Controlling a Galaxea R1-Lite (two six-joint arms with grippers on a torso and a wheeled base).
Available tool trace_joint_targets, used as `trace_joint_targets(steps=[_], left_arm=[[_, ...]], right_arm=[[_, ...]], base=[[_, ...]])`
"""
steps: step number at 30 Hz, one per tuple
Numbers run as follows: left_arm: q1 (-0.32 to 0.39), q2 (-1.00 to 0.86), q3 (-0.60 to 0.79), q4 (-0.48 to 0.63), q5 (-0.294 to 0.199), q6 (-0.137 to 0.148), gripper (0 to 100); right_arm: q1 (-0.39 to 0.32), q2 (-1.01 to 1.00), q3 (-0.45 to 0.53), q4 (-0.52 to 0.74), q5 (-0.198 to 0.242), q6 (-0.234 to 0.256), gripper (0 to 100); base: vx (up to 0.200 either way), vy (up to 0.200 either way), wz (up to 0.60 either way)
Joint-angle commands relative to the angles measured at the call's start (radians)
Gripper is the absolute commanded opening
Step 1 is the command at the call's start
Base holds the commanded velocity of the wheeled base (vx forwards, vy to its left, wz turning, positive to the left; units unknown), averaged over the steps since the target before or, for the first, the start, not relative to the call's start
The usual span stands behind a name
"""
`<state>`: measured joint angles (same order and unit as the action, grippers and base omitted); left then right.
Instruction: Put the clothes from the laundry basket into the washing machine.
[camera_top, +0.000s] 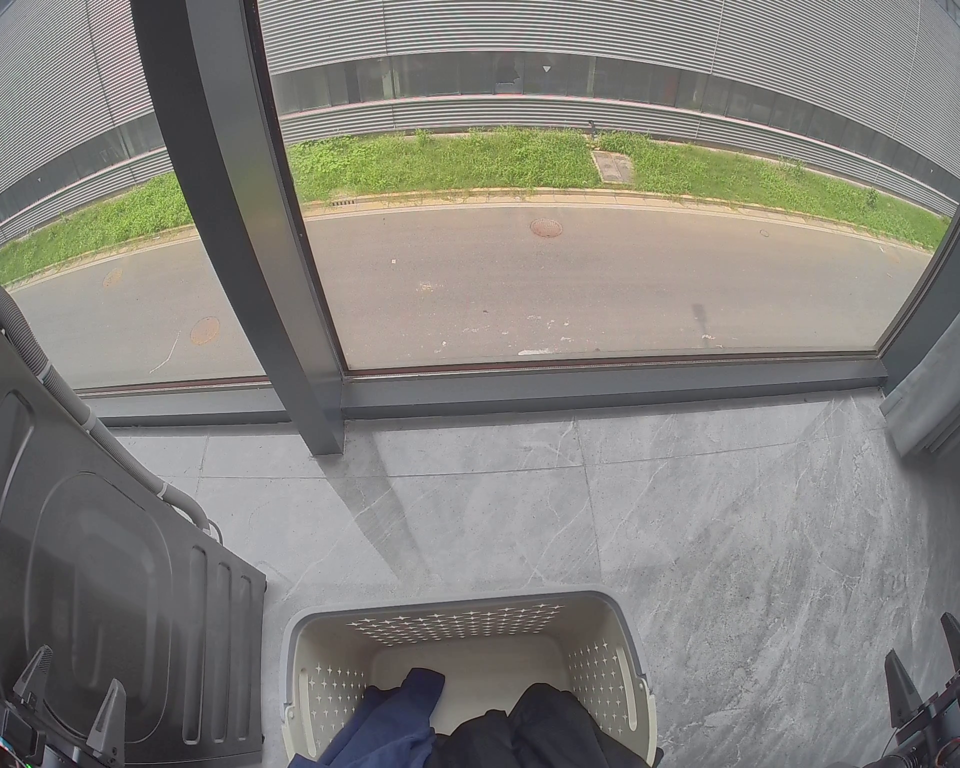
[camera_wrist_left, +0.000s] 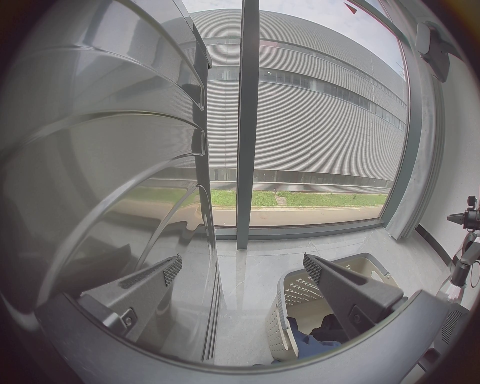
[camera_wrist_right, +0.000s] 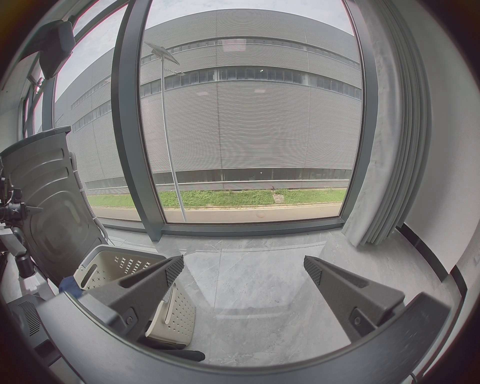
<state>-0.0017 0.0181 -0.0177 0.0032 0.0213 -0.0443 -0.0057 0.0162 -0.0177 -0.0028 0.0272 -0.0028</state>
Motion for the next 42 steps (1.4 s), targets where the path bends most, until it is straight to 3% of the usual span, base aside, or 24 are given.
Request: trace_joint_targets(steps=[1, 42], left_arm=[[0.000, -0.015, 0.016, 0.000, 0.000, 0.000, 100], [0.000, -0.015, 0.016, 0.000, 0.000, 0.000, 100]], right_arm=[[0.000, -0.010, 0.018, 0.000, 0.000, 0.000, 100], [0.000, -0.010, 0.018, 0.000, 0.000, 0.000, 100]], base=[[0.000, 0.000, 0.00], [-0.010, 0.000, 0.00]])
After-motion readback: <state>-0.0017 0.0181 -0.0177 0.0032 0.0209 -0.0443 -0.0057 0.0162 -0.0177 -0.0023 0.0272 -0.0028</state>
